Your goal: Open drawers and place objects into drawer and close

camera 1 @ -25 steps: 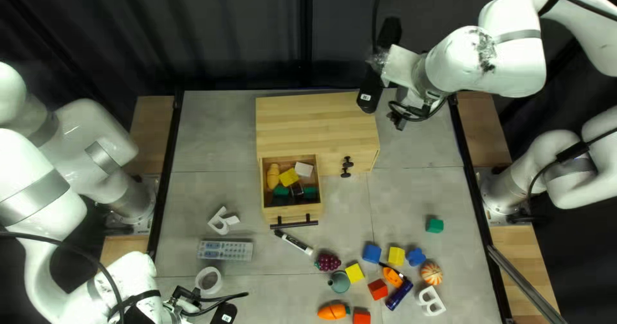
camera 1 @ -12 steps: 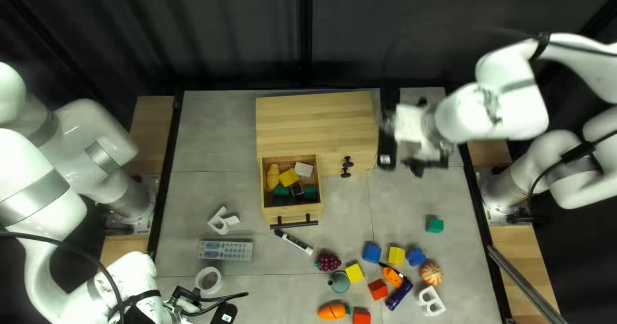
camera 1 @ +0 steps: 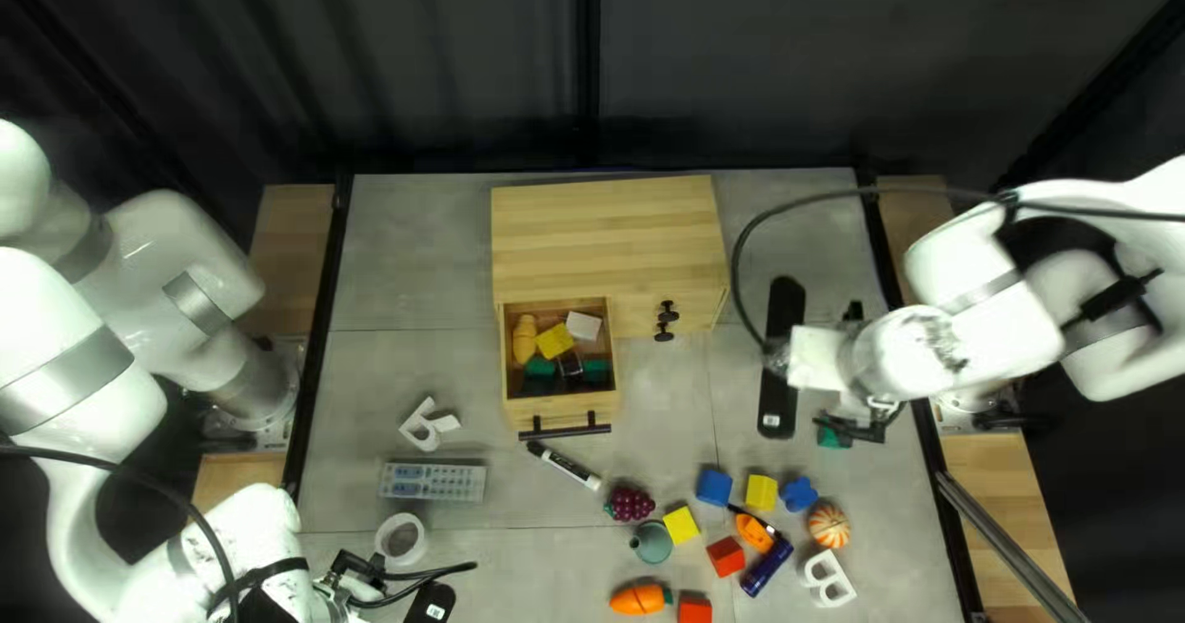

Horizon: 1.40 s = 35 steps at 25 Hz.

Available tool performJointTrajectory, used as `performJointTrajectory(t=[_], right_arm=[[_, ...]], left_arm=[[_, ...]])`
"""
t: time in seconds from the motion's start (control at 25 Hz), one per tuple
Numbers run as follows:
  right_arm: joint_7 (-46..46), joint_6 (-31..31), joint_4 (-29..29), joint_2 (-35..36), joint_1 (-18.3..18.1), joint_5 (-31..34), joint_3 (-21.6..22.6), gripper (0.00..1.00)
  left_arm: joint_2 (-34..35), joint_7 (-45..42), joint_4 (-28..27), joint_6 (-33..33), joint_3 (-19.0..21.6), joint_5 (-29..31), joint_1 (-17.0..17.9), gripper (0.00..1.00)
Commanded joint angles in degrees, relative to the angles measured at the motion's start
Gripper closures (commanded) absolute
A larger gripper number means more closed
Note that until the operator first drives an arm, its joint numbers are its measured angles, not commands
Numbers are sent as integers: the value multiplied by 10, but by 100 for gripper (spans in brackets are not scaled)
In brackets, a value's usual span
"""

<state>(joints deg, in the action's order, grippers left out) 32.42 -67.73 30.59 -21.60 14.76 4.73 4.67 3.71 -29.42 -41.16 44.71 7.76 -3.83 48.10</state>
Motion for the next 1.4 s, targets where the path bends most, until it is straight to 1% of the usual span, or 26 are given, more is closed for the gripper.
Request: performJointTrajectory(t=[0.04,0.28,0.32,0.4,0.52,0.68,1.04,1.2,1.24,1.4], right_arm=[[19,32,-6,42,2,-20,1,0],[19,32,-6,42,2,-20,1,0],[23,35,-11,40,7,-15,9,0],[30,56,-27,31,6,-5,13,0],[44,98,-59,18,15,-2,25,0],[35,138,-95,6,26,-5,30,0],[-18,199,-137,-5,43,-9,25,0],[-19,223,-159,-11,50,-14,27,0],[-19,238,-169,-10,52,-15,27,0],[-20,266,-186,-4,49,-14,25,0]], left_arm=[[0,0,0,0,0,0,0,0],[0,0,0,0,0,0,0,0],[0,0,0,0,0,0,0,0],[0,0,0,0,0,0,0,0],[0,0,0,0,0,0,0,0],[0,0,0,0,0,0,0,0],[0,0,0,0,0,0,0,0],[0,0,0,0,0,0,0,0],[0,0,0,0,0,0,0,0],[0,0,0,0,0,0,0,0]])
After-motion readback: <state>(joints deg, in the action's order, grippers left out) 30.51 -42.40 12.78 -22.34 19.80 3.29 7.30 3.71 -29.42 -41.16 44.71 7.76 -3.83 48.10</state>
